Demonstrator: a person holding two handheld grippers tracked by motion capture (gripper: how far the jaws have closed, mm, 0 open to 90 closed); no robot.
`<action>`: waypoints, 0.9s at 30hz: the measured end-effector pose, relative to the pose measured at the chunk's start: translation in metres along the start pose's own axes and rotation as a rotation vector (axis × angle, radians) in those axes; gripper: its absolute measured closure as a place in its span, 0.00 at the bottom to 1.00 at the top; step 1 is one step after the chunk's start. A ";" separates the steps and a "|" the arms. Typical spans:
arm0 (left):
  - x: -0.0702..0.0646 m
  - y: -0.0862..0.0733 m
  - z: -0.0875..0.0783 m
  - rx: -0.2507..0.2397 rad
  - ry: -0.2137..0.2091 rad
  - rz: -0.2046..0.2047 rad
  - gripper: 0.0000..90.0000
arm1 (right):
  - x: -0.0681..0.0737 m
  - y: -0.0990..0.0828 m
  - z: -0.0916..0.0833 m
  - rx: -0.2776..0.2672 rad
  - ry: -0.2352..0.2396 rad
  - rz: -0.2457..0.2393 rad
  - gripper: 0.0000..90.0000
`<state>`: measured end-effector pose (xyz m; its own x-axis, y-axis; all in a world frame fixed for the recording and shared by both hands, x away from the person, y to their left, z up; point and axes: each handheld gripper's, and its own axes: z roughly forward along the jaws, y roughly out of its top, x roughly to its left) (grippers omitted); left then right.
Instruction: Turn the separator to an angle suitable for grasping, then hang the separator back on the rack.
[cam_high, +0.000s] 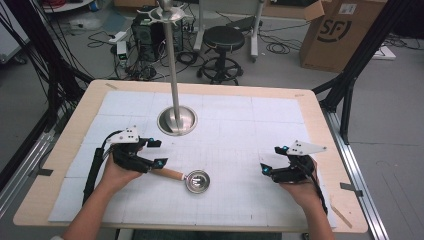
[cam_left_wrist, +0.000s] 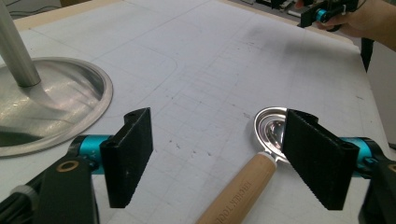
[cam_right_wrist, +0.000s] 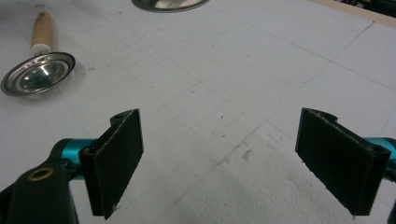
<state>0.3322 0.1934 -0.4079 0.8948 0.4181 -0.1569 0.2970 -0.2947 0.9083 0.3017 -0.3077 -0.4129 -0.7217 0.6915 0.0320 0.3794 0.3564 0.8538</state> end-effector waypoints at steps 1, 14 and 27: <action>-0.001 0.000 0.001 -0.002 -0.002 0.004 0.26 | 0.000 -0.001 -0.001 -0.002 0.002 0.003 0.15; 0.001 -0.002 0.017 0.030 -0.004 0.031 0.16 | -0.003 -0.008 -0.006 -0.021 0.008 0.032 0.15; -0.002 0.000 0.016 0.020 -0.021 0.048 0.15 | -0.001 -0.008 -0.009 -0.029 0.001 0.030 0.15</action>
<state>0.3359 0.1790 -0.4136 0.9150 0.3848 -0.1215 0.2598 -0.3313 0.9071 0.2942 -0.3173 -0.4146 -0.7111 0.7007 0.0582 0.3835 0.3171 0.8674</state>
